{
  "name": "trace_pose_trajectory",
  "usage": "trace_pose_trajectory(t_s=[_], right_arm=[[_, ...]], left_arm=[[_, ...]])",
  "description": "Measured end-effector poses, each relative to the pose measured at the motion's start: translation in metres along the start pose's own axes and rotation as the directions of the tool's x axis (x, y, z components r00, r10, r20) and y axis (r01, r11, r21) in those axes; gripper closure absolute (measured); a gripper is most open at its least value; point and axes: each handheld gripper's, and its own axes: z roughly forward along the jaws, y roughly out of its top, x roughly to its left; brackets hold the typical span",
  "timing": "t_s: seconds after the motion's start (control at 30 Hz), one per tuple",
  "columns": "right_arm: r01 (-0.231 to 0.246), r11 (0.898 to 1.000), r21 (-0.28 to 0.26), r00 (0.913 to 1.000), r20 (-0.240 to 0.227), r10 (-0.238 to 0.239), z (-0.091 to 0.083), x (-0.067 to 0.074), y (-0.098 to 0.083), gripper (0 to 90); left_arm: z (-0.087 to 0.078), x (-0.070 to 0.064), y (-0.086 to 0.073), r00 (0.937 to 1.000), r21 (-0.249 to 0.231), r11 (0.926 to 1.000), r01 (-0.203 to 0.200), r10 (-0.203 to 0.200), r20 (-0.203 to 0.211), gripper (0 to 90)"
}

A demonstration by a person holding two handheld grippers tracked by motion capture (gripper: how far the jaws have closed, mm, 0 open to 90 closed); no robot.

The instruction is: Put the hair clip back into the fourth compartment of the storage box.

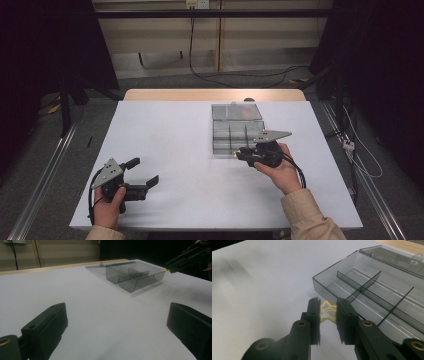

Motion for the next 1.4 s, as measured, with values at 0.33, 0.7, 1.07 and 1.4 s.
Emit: trace_pose_trajectory(t_s=[0.33, 0.7, 1.07, 1.4], right_arm=[[-0.004, 1.0, -0.007, 1.0, 0.001, 0.004, 0.004, -0.002, 0.005, 74.0], [0.004, 1.0, -0.01, 1.0, 0.003, -0.004, 0.007, -0.002, 0.01, 74.0], [0.014, 1.0, -0.013, 0.9999, 0.0, -0.014, 0.01, -0.002, 0.018, 74.0], [0.017, 1.0, -0.012, 0.9998, -0.002, -0.017, 0.015, -0.002, 0.025, 74.0]], left_arm=[[0.0, 0.0, 0.0, 1.0, 0.0, 1.0, 0.002, -0.002, 0.0, 3.3], [0.0, 0.0, 0.0, 1.0, 0.001, 1.0, 0.002, -0.002, -0.001, 3.3], [0.0, 0.0, 0.0, 1.0, -0.002, 1.0, 0.007, -0.007, 0.0, 3.3], [-0.001, 0.0, 0.0, 1.0, 0.0, 1.0, 0.003, -0.003, 0.002, 3.3]])
